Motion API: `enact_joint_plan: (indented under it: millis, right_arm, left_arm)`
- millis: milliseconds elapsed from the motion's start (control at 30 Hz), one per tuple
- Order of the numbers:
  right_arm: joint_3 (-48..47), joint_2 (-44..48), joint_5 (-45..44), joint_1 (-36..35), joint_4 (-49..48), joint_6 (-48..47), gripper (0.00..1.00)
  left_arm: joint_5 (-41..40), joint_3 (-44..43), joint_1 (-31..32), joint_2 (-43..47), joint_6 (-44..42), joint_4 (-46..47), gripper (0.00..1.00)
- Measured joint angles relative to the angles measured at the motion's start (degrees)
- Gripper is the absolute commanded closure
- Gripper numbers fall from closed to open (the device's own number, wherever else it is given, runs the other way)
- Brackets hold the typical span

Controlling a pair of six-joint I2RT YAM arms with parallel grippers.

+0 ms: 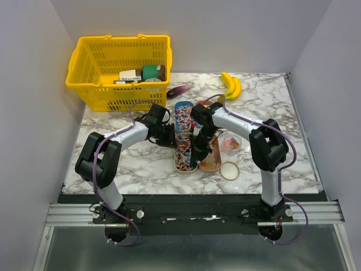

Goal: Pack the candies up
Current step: Scoop the fake candies from the storage box.

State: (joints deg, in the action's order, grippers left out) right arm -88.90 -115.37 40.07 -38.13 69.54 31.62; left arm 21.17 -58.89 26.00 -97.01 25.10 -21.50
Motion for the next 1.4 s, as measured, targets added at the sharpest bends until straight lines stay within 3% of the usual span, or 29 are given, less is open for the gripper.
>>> enact_joint_plan:
  millis: [200, 433, 1400]
  right_arm:
    - [0.61, -0.79, -0.98, 0.00, -3.10, 0.04, 0.99]
    - [2.19, -0.83, -4.57, -0.04, -7.17, 0.11, 0.99]
    - [8.52, 0.46, -13.16, -1.46, -20.72, -1.53, 0.99]
  left_arm:
    - [1.07, -0.92, 0.11, -0.72, -0.04, -0.28, 0.81]
    - [1.66, -1.22, 0.20, -0.94, 0.13, -0.63, 0.86]
    - [1.62, -1.55, 0.39, -1.22, 2.03, -0.24, 0.87]
